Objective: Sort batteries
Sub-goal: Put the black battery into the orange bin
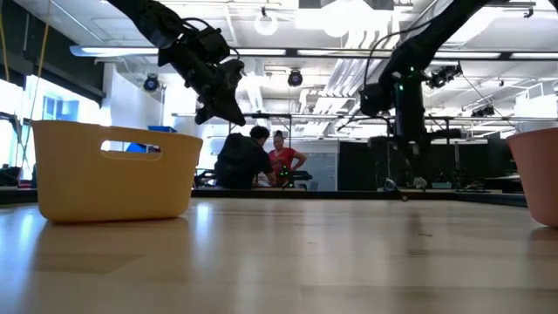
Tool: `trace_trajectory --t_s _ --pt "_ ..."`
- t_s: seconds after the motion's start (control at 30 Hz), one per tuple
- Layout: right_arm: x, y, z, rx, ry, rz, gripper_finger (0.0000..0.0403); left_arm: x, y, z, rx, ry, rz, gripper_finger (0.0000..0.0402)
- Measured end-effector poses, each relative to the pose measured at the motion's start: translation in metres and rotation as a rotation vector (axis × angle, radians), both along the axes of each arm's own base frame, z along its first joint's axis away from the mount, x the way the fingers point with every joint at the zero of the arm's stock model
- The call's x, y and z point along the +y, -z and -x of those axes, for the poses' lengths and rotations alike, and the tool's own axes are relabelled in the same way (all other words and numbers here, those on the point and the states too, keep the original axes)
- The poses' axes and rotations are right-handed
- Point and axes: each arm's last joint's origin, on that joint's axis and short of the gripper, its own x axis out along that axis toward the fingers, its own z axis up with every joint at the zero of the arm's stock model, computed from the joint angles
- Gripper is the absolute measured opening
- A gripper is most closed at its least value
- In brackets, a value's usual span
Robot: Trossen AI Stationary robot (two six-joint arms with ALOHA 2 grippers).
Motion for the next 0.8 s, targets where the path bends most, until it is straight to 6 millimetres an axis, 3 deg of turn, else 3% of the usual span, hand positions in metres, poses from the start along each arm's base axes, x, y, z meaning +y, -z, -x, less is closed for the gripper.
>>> trace_trajectory --t_s 0.13,0.37,0.5,0.63,0.8 --pt "-0.004 -0.007 -0.011 -0.087 -0.015 0.101 0.0001 0.0 0.0 0.0 -0.002 0.004 -0.006 0.0" --pt "-0.029 0.014 0.0 -0.154 0.109 0.06 0.0 0.0 0.0 0.0 0.006 0.003 -0.003 0.0" --pt "-0.035 0.005 -0.012 -0.212 0.053 0.14 0.0006 -0.001 0.002 0.002 0.024 0.004 0.011 0.0" --pt "-0.042 0.002 -0.024 -0.225 0.011 0.185 0.0039 -0.001 0.001 0.001 0.018 0.003 0.005 0.0" --pt "-0.052 0.008 -0.031 -0.168 -0.031 0.141 0.0111 -0.001 0.001 0.001 0.016 0.004 0.004 0.0"
